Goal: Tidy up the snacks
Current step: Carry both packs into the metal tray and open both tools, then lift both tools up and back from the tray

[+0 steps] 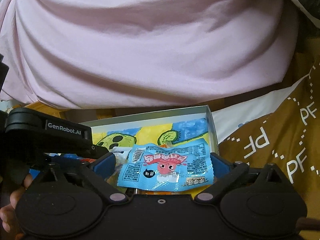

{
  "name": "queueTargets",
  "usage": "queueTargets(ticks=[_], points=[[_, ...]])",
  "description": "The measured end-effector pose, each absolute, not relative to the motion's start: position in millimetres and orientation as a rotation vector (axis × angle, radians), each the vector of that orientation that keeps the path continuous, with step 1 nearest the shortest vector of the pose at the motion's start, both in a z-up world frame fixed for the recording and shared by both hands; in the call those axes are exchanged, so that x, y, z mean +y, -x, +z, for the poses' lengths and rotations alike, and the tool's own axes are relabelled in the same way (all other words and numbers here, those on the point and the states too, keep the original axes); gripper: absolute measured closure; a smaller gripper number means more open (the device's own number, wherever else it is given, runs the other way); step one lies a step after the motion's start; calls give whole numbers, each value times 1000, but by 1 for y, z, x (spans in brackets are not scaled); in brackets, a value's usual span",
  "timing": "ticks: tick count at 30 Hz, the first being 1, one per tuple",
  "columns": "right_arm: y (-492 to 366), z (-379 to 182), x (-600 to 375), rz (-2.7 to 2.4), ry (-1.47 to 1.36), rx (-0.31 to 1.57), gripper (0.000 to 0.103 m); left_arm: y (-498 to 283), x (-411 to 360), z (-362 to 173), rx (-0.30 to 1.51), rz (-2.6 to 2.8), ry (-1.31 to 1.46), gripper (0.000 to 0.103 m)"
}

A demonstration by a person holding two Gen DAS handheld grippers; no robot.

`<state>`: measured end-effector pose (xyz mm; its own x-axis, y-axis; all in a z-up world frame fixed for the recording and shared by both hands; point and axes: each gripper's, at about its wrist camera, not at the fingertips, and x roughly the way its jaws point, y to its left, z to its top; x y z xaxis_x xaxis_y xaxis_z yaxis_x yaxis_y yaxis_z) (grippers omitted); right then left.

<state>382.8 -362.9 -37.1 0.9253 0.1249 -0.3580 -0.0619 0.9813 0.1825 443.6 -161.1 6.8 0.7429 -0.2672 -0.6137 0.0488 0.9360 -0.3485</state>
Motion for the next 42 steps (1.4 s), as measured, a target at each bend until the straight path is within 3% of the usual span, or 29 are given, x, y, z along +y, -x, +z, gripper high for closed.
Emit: queueTargets(ticks=[2,8,16,26,42], points=[[-381,-36,-362,95,-166,368,1,-439,-157,7,699,-165,349,22],[-376,-31,-362,87,-151,378,1,-425,-149,19,662,-149,369,9],[-376,-31,-337,12,68,424,1,-408,-142,36,627,-137,321,4],[-368,-32,-319,-88,266,325,1,-399,-135,32,615,-127,313,1],[-309,21,-339,-44,-1,260,1,-349,-115,52,574,-107,336,1]])
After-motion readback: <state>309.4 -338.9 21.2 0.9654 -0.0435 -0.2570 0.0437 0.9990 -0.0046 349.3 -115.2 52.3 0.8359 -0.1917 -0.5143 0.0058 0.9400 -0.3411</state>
